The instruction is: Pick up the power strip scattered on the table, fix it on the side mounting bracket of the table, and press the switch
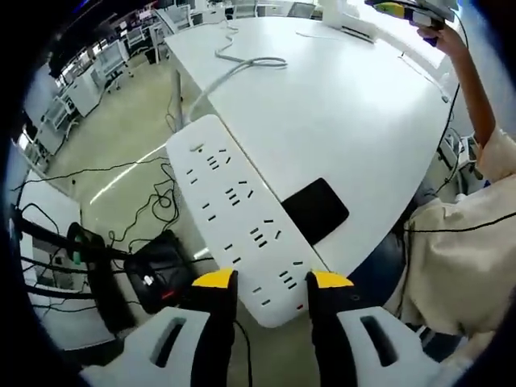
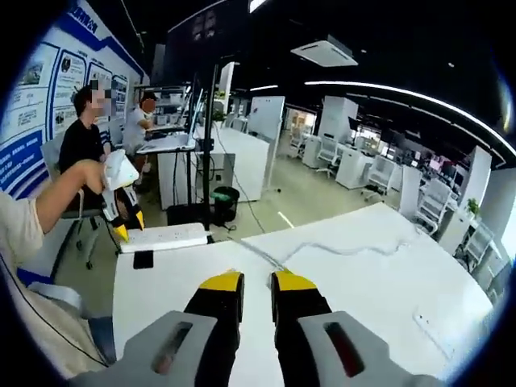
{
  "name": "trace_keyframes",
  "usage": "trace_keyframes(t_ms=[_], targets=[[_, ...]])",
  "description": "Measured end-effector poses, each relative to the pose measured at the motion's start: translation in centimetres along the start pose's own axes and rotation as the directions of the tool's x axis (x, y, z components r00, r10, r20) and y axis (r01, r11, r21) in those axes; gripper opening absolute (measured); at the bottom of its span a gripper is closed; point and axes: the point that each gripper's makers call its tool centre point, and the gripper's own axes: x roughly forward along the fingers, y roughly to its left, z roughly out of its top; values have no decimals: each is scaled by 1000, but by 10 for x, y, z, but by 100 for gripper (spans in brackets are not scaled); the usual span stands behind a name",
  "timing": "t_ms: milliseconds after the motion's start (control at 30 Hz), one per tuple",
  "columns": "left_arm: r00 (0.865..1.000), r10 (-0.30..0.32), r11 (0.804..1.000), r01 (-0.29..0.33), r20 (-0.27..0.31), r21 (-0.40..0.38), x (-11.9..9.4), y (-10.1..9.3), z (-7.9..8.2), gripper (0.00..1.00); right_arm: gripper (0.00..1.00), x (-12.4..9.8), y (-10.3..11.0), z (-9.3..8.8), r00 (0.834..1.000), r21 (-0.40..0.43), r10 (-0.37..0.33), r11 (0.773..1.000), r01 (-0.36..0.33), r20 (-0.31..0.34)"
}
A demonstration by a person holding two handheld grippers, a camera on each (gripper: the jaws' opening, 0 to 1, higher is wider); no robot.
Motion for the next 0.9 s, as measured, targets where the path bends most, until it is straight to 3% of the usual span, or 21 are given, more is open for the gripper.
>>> trace_keyframes(t_ms=[267, 433, 567, 633, 733, 900], targets=[[998, 2, 1000, -2, 60, 0, -1, -2, -1, 40, 13, -27, -12, -15, 998, 25, -57, 998, 56, 27], [994, 30, 1000, -31, 106, 2, -3, 5, -1, 50, 14, -39, -21, -28, 996, 58, -85, 995, 83, 35], [981, 48, 999, -46, 189, -14, -5, 9, 9, 52, 14, -49, -25, -35, 993, 84, -104, 991, 100, 50], [970, 45, 999, -40, 241, -26, -9, 8, 18, 52, 14, -54, -26, -39, 992, 95, -113, 990, 107, 56], [935, 73, 997, -66, 348, -31, -20, 8, 38, 52, 14, -62, -31, -46, 988, 104, -140, 986, 133, 61], [905, 73, 992, -108, 420, 60, -32, -6, 60, 54, 15, -77, -43, -55, 980, 117, -184, 978, 175, 73]])
